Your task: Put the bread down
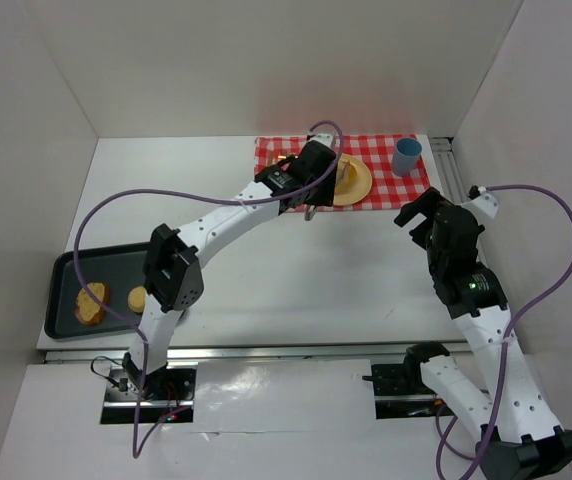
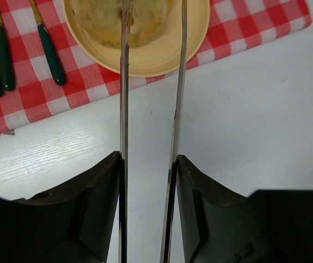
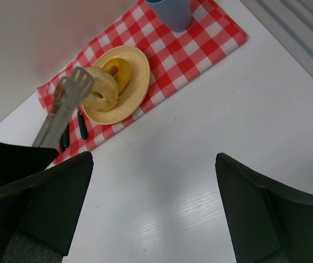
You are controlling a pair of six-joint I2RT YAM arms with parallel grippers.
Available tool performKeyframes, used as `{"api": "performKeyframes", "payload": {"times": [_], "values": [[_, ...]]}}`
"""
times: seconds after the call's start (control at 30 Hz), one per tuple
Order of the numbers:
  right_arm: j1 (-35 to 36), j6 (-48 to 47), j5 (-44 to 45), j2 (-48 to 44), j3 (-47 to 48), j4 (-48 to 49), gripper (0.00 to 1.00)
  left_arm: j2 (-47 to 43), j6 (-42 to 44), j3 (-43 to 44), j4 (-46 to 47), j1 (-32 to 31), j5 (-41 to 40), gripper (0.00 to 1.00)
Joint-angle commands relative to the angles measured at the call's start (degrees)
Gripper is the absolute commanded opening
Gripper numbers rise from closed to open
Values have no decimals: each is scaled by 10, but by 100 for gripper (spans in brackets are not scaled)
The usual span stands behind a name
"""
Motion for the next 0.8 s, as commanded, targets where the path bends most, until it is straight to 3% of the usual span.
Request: {"api": "performKeyframes", "payload": {"times": [0.0, 0.17, 0.33, 0.47, 0.6, 0.77], "values": [[2, -1, -9, 0, -4, 16, 100, -64, 15, 1, 18, -5, -21, 55], [2, -1, -9, 0, -4, 21, 100, -91, 20, -5, 18, -5, -26, 55], [2, -1, -9, 7, -4, 21, 100, -186, 15, -50, 12, -5, -32, 54], [2, -1, -9, 12, -9, 44, 100, -289, 6, -171, 1, -11, -40, 54], [2, -1, -24, 23, -29, 69, 100, -415, -33, -411, 96, -23, -27, 54], [7, 4, -43, 36, -34, 81, 100, -482, -64, -534, 120, -28, -67, 55]]}}
